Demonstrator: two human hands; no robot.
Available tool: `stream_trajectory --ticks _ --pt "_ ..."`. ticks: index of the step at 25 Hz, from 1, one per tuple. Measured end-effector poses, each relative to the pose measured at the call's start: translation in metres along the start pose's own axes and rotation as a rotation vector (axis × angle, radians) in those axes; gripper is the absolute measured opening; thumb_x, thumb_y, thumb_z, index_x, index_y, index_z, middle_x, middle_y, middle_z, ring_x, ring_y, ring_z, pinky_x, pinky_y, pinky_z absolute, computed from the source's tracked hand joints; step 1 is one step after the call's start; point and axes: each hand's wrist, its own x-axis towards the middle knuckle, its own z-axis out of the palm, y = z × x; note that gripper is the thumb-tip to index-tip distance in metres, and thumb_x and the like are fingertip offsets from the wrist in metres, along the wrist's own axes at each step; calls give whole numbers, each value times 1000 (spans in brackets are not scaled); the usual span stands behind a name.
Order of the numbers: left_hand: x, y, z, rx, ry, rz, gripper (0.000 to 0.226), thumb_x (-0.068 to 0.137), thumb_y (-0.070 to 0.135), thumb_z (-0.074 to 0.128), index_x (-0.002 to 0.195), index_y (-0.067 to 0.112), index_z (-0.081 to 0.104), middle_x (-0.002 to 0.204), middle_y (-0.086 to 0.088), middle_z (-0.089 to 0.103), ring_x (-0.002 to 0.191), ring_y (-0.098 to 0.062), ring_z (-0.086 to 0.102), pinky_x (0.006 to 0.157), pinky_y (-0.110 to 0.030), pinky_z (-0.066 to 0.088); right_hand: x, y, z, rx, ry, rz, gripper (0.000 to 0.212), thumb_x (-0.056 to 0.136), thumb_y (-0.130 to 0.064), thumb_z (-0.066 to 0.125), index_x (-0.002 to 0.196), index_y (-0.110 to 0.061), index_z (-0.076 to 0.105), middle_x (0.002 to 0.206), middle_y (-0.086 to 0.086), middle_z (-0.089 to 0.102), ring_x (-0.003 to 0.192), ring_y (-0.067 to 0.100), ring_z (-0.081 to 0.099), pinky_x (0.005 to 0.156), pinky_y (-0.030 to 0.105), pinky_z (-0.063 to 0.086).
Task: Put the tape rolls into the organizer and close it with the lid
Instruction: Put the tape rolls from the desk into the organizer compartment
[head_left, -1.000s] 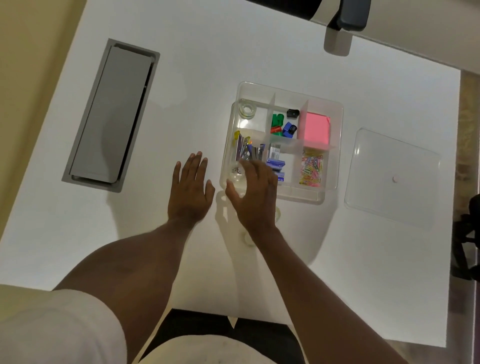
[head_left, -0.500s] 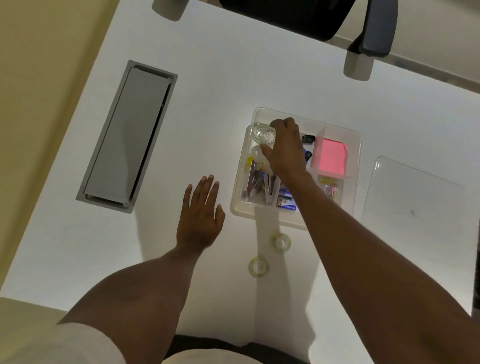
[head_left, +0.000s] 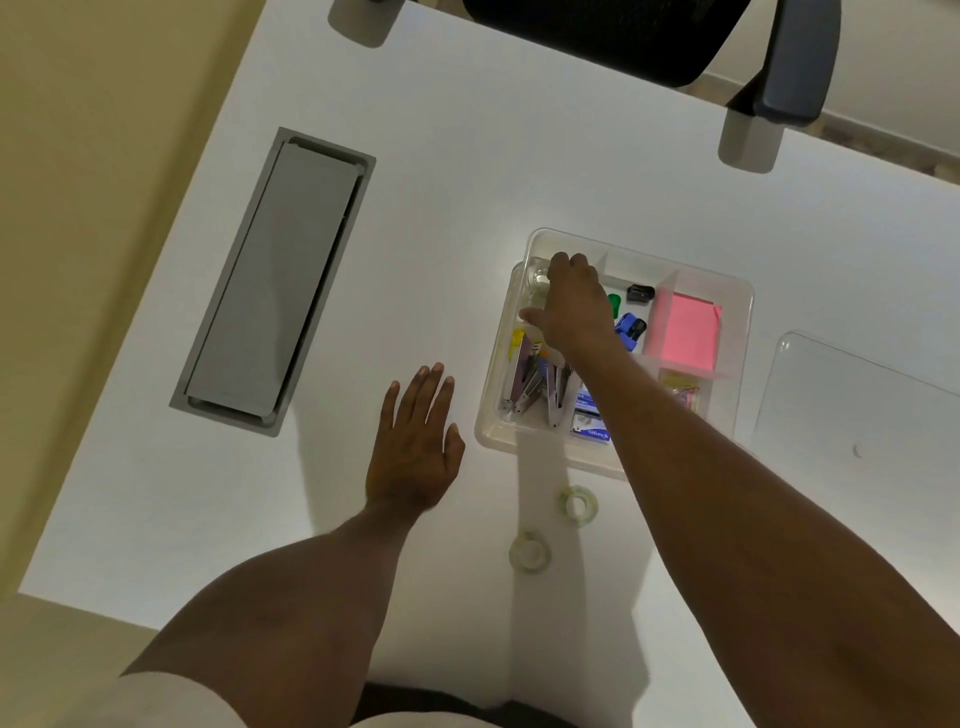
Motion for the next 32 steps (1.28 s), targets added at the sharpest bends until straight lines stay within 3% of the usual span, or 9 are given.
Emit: stream_trajectory --ticks 8,14,24,32 --pt "0 2 -6 -9 18 14 63 109 44 29 167 21 24 178 -2 21 167 -21 16 136 -52 16 -54 5 10 93 426 -95 19 88 -23 68 103 -12 62 103 7 61 94 27 58 81 41 49" --pt "-1 6 -13 -15 35 19 61 109 43 27 165 20 28 177 -3 25 166 -21 19 135 -52 17 -129 15 49 219 584 -126 13 89 -23 66 98 -15 60 93 3 60 84 17 52 74 29 43" --pt "-4 10 -22 -40 89 33 60 107 34 38 163 14 34 174 -7 32 164 -24 25 135 -53 20 -242 56 119 325 550 74 21 88 -34 67 104 -21 60 103 -2 65 92 15 57 81 30 49" --pt "-6 12 -23 -39 104 35 59 107 33 39 162 12 37 173 -7 33 164 -23 27 135 -52 19 -269 81 140 246 324 239 66 85 -40 73 142 -17 48 135 4 54 120 22 51 100 35 46"
